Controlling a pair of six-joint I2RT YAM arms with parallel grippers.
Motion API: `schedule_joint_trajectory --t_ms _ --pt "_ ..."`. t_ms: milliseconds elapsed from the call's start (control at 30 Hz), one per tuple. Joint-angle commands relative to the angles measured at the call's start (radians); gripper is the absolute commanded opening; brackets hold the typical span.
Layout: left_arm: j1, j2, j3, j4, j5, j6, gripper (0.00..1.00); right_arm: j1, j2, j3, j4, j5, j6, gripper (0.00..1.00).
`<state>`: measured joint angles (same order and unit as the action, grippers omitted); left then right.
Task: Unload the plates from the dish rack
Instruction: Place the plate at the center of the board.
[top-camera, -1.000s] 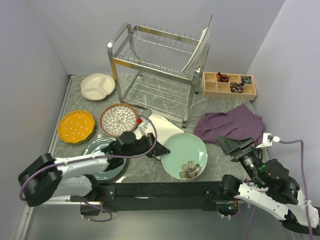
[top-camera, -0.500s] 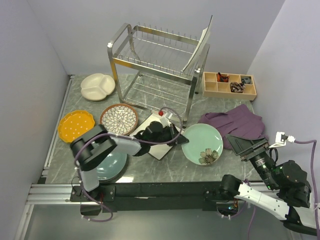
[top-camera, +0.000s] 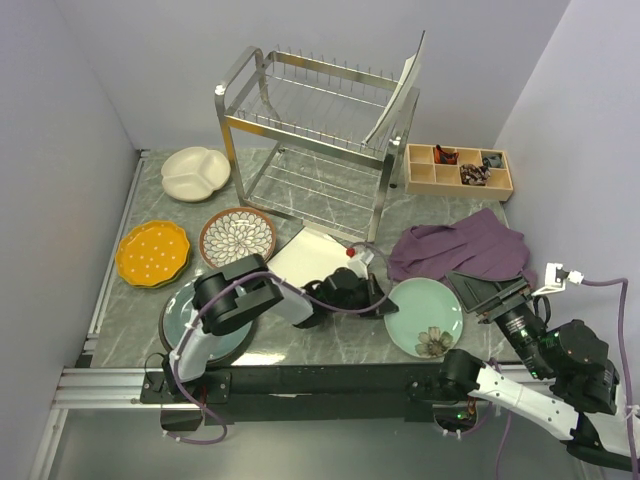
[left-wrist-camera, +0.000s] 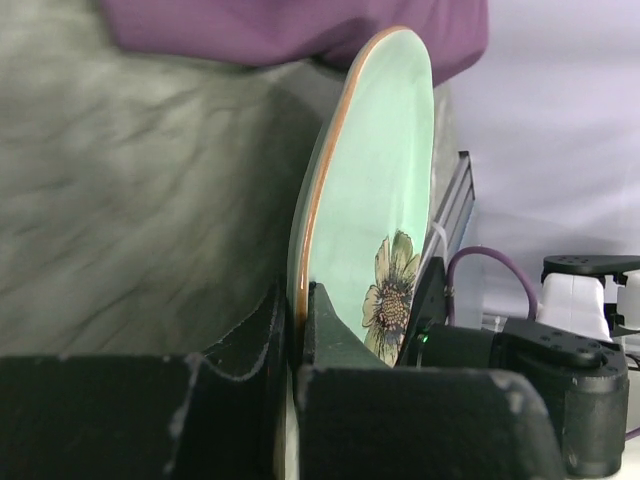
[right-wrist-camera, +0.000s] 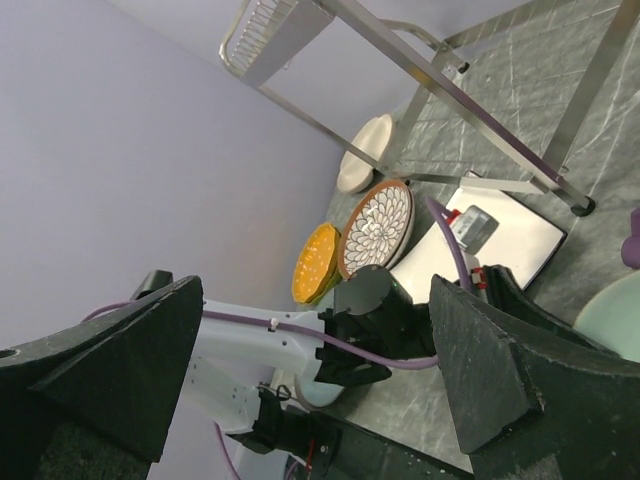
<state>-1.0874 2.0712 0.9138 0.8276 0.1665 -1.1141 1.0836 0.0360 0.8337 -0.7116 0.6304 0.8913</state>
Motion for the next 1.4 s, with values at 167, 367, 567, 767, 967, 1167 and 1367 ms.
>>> schedule_joint_trajectory --t_ms 167,367,567,767,967,1167,1367 --pt "-0.034 0.047 0.112 0.187 -0.025 -0.053 0.09 -0.002 -0.016 -0.021 0.026 -0.003 -0.005 1.0" --pt "-0.048 0.064 0.16 0.13 -0.041 -0.027 0.29 -0.001 -0.019 -0.042 0.052 -0.008 -0.003 1.0" --pt "-0.057 0.032 0.171 0.048 -0.082 0.01 0.43 -0.001 -0.008 -0.044 0.044 -0.005 0.001 1.0" --pt "-0.068 -0.072 0.077 -0.03 -0.218 0.033 0.51 -0.001 -0.013 -0.044 0.046 -0.001 0.001 1.0" --pt "-0.08 -0.117 0.063 -0.093 -0.283 0.068 0.55 0.001 -0.002 -0.045 0.047 -0.005 0.006 1.0" --pt "-0.1 -0.23 0.033 -0.177 -0.367 0.141 0.99 -0.001 0.044 -0.032 0.029 0.012 -0.005 1.0" --pt "-0.117 -0.368 -0.024 -0.284 -0.453 0.2 1.0 -0.001 0.074 -0.013 0.032 0.012 -0.028 1.0"
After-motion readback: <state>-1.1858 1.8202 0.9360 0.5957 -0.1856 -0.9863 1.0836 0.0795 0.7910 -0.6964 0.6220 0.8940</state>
